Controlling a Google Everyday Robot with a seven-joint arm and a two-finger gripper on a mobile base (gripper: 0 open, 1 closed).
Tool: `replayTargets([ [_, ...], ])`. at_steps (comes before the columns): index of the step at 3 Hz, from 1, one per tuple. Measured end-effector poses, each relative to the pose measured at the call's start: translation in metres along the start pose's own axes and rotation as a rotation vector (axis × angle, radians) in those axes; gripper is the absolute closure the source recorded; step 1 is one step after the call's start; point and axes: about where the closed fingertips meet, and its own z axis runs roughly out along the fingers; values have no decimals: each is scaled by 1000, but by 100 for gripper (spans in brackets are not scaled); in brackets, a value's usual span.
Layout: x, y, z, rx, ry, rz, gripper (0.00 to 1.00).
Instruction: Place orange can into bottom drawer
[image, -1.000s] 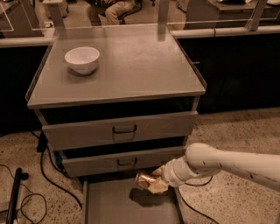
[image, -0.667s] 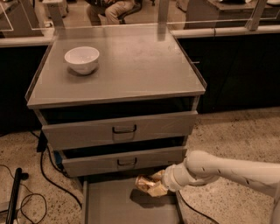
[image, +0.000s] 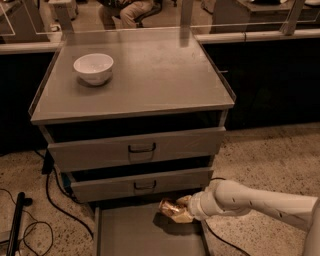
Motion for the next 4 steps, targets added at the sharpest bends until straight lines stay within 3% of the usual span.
replayTargets([
  [1,34,-16,19,-8,22,70,100],
  [2,34,-16,19,-8,22,70,100],
  [4,54,-4,78,-48,-11,102,100],
])
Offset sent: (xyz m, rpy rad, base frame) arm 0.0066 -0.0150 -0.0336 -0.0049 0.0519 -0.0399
